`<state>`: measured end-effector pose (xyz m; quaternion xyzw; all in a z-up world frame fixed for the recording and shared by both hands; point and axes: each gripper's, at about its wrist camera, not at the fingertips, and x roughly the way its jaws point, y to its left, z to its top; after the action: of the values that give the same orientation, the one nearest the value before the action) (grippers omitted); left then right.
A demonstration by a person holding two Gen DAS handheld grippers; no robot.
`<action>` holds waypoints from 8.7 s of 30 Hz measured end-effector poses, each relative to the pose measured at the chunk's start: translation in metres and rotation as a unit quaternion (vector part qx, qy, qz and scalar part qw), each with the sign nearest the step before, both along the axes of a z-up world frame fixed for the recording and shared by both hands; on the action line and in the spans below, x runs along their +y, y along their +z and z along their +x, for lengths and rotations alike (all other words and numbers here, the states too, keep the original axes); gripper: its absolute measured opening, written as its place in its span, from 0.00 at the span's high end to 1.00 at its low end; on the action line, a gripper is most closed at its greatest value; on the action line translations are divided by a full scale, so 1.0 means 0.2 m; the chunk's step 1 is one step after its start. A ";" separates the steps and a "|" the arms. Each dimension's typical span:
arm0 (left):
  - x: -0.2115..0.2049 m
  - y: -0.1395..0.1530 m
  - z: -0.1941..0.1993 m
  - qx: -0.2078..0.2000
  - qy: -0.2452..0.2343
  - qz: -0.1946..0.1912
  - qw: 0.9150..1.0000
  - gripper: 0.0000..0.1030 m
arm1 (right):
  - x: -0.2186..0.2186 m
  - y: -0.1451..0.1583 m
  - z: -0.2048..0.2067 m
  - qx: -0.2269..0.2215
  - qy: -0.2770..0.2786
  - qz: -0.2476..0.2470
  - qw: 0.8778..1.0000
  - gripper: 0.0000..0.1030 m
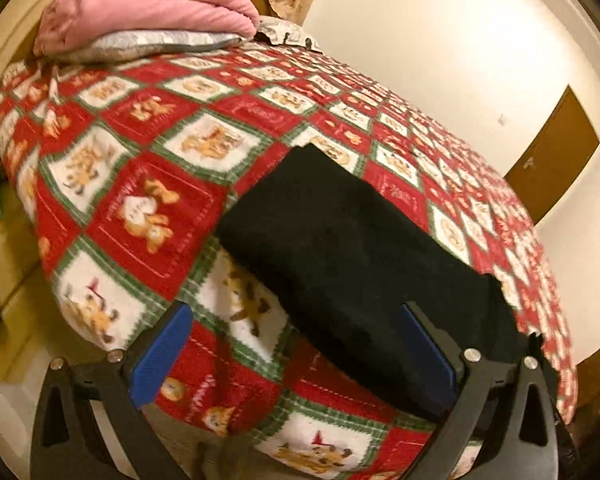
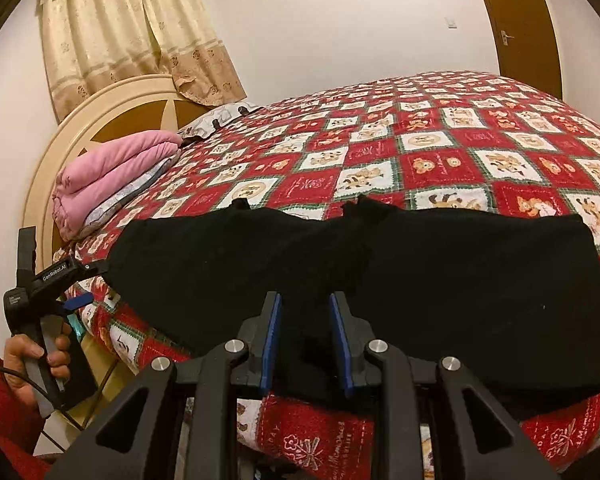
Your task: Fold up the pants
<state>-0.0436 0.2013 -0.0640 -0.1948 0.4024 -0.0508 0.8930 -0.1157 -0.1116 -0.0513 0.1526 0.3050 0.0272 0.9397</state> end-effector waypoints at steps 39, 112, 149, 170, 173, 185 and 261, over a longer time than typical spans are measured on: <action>-0.77 0.42 -0.13 -0.197 -0.244 0.047 0.948 0.92 | -0.47 0.00 -0.16 -0.016 -0.116 0.117 0.986 0.74; 0.57 0.04 -0.06 -0.055 0.021 0.066 0.996 0.13 | 1.24 0.39 1.11 -0.004 0.323 -0.001 0.946 0.87; 0.52 -0.03 -0.06 -0.030 0.008 0.050 0.998 0.13 | 1.32 -0.12 0.86 0.170 0.353 0.135 0.910 0.57; 0.51 -0.04 -0.05 -0.029 0.004 0.049 0.998 0.13 | 1.23 -0.20 1.05 0.190 0.285 0.206 0.917 0.91; 0.51 -0.02 -0.06 -0.032 0.003 0.050 0.998 0.13 | 1.21 -0.22 1.02 0.192 0.280 0.206 0.918 0.90; 0.53 -0.01 -0.06 -0.035 0.012 0.046 0.998 0.13 | 1.22 -0.30 0.87 0.226 0.271 0.294 0.888 0.45; 0.10 -0.10 0.11 -0.002 0.046 -0.139 0.989 0.81 | 0.51 0.05 0.47 0.019 0.161 0.161 0.974 0.67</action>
<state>-0.0207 0.2207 -0.0834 -0.3350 0.3798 -0.0651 0.8598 -0.0213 -0.0094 -0.0406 0.2514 0.3347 0.2237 0.8802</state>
